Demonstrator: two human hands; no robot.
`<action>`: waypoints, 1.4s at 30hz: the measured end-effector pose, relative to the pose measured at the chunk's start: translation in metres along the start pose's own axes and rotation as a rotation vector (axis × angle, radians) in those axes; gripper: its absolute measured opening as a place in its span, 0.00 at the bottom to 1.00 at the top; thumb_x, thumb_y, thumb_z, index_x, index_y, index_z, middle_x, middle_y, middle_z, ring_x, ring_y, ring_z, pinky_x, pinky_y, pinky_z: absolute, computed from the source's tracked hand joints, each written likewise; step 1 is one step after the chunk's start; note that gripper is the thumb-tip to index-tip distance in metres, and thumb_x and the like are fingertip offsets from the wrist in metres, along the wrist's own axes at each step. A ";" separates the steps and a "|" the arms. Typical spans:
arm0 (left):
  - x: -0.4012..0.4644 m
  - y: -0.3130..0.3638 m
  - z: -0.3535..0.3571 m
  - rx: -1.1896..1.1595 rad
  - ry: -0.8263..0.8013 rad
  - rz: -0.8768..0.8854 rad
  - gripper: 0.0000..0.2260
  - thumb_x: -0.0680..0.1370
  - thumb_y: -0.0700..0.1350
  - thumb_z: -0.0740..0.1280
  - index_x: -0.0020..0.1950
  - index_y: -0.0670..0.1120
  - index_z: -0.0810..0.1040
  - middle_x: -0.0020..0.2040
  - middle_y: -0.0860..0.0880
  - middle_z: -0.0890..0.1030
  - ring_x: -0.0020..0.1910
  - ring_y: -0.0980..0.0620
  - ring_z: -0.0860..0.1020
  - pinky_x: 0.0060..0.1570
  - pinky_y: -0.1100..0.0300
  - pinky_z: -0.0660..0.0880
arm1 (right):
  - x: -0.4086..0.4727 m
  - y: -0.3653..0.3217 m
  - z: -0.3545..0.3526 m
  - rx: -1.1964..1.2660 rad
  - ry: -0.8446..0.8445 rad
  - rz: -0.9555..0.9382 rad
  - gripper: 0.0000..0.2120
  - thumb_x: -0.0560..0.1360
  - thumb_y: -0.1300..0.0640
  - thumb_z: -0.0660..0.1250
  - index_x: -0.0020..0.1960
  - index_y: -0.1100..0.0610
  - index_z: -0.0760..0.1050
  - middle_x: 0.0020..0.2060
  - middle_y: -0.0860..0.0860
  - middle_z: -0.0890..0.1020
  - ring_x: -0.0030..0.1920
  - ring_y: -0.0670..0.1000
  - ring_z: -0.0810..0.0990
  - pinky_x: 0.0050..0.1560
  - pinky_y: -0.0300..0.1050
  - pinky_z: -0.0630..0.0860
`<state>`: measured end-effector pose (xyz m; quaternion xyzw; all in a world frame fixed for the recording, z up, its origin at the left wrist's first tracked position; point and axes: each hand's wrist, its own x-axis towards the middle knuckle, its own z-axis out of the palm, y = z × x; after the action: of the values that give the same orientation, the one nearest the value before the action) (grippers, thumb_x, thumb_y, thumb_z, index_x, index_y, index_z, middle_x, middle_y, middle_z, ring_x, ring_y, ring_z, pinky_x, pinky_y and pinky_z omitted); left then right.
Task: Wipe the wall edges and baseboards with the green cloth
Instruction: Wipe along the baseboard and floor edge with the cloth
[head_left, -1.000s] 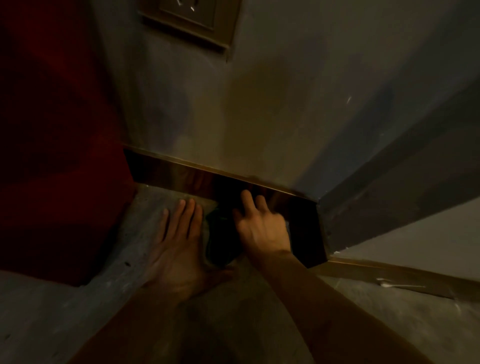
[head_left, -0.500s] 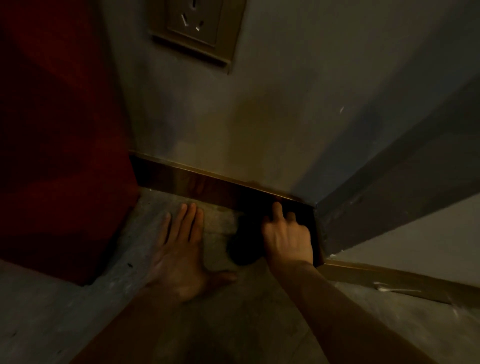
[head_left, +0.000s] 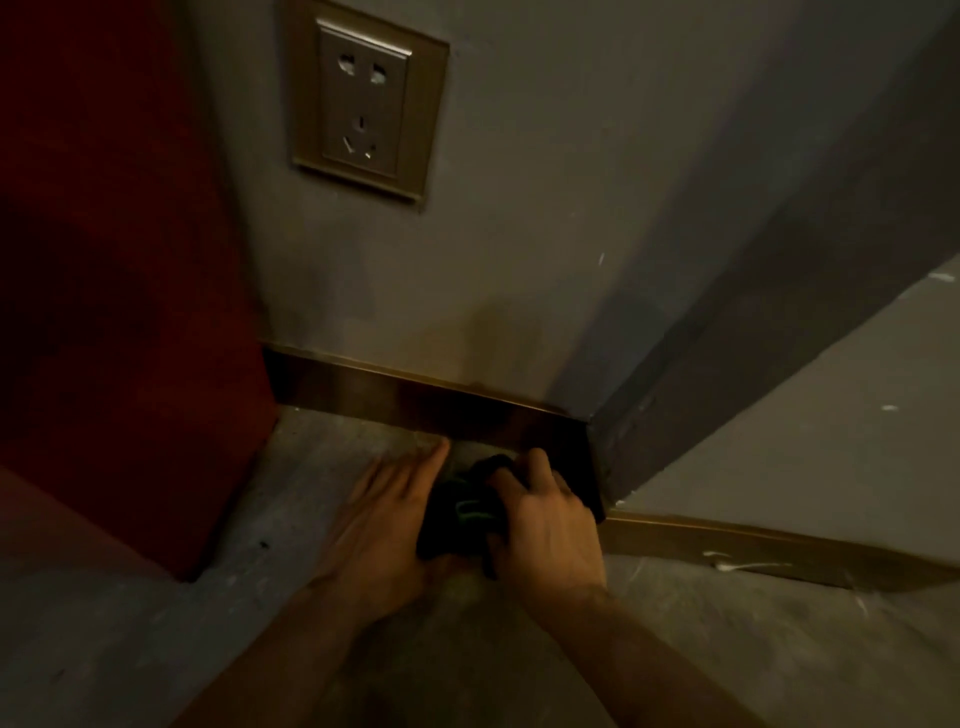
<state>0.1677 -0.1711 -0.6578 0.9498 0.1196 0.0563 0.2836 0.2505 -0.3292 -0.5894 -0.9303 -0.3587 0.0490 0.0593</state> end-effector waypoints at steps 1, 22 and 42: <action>-0.001 0.002 -0.003 0.012 0.003 0.030 0.47 0.67 0.73 0.65 0.79 0.61 0.45 0.77 0.52 0.65 0.74 0.52 0.61 0.72 0.57 0.49 | -0.004 0.000 -0.001 0.044 0.010 -0.020 0.26 0.69 0.49 0.72 0.64 0.46 0.69 0.61 0.49 0.68 0.55 0.54 0.75 0.46 0.48 0.77; -0.018 0.084 -0.047 0.124 0.015 0.310 0.14 0.71 0.49 0.73 0.56 0.54 0.78 0.49 0.52 0.83 0.53 0.49 0.76 0.57 0.53 0.68 | -0.080 0.018 -0.062 -0.040 0.075 0.035 0.28 0.62 0.54 0.75 0.58 0.44 0.68 0.53 0.47 0.73 0.53 0.55 0.74 0.38 0.50 0.74; -0.037 0.212 -0.034 0.371 -0.120 0.310 0.12 0.74 0.54 0.68 0.56 0.57 0.71 0.52 0.54 0.81 0.55 0.50 0.78 0.54 0.54 0.73 | -0.160 0.105 -0.086 0.146 0.191 0.070 0.24 0.66 0.55 0.73 0.58 0.44 0.70 0.52 0.47 0.73 0.52 0.54 0.73 0.39 0.50 0.74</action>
<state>0.1677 -0.3346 -0.5135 0.9942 -0.0361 0.0198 0.0990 0.2135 -0.5211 -0.5119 -0.9359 -0.3142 -0.0115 0.1591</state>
